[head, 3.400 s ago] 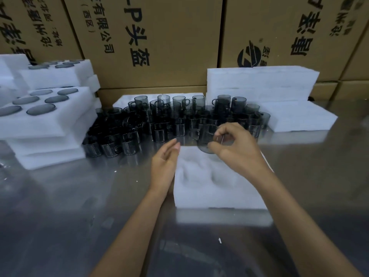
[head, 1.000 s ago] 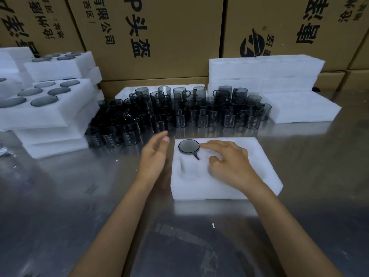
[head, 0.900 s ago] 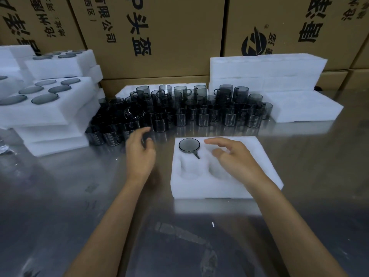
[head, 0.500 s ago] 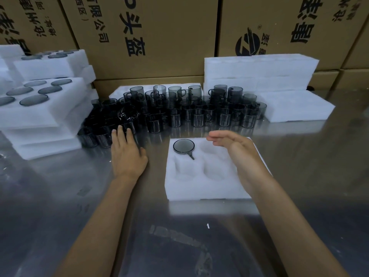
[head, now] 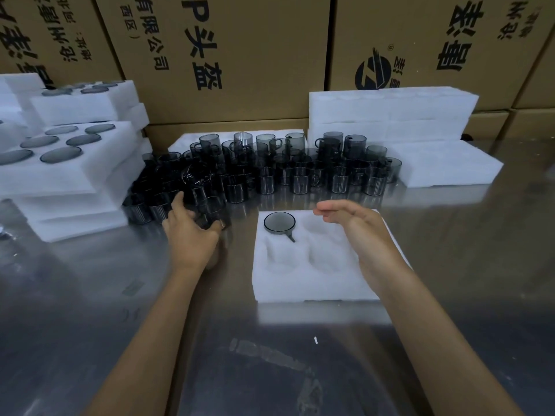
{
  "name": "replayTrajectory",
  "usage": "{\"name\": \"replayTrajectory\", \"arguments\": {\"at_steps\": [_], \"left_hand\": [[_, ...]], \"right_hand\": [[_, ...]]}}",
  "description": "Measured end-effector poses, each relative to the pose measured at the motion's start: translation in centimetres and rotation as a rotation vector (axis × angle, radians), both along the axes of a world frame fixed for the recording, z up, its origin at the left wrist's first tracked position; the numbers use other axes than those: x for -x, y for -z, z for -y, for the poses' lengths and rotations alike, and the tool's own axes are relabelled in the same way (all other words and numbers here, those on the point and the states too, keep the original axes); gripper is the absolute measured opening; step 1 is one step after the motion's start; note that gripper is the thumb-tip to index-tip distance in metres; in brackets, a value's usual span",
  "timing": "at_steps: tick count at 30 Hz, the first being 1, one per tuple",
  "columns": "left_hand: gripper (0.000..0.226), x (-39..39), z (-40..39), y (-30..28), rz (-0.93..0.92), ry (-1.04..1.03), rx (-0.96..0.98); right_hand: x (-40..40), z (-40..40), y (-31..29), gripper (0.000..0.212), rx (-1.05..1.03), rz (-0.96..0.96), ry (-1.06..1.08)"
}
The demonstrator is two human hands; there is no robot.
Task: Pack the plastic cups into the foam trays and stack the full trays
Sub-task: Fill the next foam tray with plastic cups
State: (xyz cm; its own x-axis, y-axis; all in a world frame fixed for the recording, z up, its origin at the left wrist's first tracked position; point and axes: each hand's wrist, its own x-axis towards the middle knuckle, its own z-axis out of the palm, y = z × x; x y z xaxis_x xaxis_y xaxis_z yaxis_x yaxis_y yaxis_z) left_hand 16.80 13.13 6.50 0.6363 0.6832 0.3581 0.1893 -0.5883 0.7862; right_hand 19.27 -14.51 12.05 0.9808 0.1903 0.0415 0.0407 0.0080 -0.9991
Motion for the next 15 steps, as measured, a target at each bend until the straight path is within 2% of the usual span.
{"name": "replayTrajectory", "arguments": {"at_steps": [3,6,9,13,15], "left_hand": [[0.089,-0.4,0.0,0.3,-0.053,0.019,0.09],[0.092,-0.8,-0.1,0.5,-0.118,0.033,0.06],[0.086,-1.3,-0.1,0.3,-0.142,0.114,0.077],[0.068,-1.2,0.1,0.5,-0.077,0.174,0.174],[0.067,-1.0,0.4,0.4,-0.002,0.216,0.252]], "right_hand": [[0.0,0.1,-0.1,0.029,0.006,0.0,-0.001],[0.2,0.0,-0.1,0.029,0.009,-0.001,-0.008],[0.2,0.0,-0.1,0.029,0.01,-0.008,0.0],[0.3,-0.1,-0.2,0.03,0.014,-0.002,0.0],[0.3,-0.1,-0.2,0.03,0.015,0.002,0.005]]}}
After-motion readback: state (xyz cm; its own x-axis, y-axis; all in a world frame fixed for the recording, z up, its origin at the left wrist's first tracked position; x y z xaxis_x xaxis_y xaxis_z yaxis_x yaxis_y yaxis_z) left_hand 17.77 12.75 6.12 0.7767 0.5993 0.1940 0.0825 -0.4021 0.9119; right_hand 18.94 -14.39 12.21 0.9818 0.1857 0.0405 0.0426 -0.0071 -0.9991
